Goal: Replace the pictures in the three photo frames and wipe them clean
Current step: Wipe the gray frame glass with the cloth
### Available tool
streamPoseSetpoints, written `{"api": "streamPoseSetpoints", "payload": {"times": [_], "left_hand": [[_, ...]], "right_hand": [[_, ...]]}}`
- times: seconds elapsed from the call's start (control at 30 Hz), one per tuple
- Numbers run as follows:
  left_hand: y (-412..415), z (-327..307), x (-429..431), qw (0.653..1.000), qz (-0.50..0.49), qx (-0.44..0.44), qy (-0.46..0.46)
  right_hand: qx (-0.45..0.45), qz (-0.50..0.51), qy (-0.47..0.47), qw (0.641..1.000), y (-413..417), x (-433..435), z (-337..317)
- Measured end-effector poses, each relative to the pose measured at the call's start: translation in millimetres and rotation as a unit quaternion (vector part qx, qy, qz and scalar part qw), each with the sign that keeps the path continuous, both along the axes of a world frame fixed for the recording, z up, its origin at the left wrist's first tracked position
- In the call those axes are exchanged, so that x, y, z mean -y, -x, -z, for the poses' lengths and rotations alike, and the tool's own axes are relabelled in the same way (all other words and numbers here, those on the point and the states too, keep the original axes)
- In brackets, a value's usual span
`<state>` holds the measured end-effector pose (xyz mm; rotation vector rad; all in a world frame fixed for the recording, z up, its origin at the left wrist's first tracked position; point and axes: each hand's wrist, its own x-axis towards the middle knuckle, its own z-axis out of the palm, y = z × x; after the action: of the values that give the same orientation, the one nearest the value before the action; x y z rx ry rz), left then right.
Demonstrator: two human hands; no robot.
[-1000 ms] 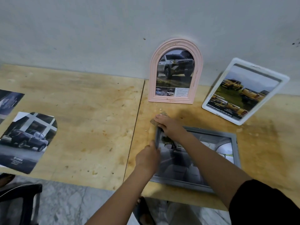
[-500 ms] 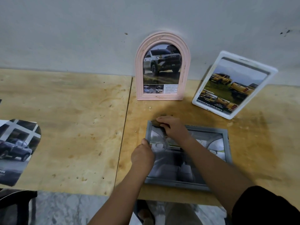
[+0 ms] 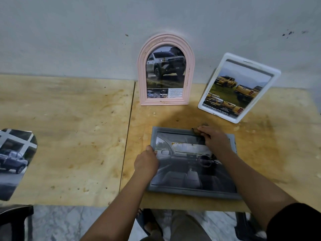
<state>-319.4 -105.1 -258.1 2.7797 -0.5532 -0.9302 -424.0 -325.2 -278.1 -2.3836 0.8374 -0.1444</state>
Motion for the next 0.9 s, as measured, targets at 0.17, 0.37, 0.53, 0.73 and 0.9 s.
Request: {"api": "streamPoseSetpoints", "payload": {"times": [0.17, 0.37, 0.53, 0.73, 0.9], "left_hand": [[0, 2, -2, 1.0, -0.003, -0.003, 0.004], [-2, 3, -2, 1.0, 0.0, 0.0, 0.001], [-3, 5, -2, 1.0, 0.007, 0.007, 0.001], [-2, 4, -1, 0.999, 0.03, 0.021, -0.01], [-2, 2, 1, 0.999, 0.039, 0.024, -0.017]], "right_hand": [[-0.044, 0.049, 0.009, 0.998, 12, 7, -9], [-0.064, 0.105, 0.035, 0.992, 14, 4, -7], [-0.109, 0.156, 0.058, 0.98, 44, 26, -8], [-0.024, 0.195, 0.021, 0.98, 53, 23, 0], [0.011, 0.252, -0.022, 0.967, 63, 20, -1]]}}
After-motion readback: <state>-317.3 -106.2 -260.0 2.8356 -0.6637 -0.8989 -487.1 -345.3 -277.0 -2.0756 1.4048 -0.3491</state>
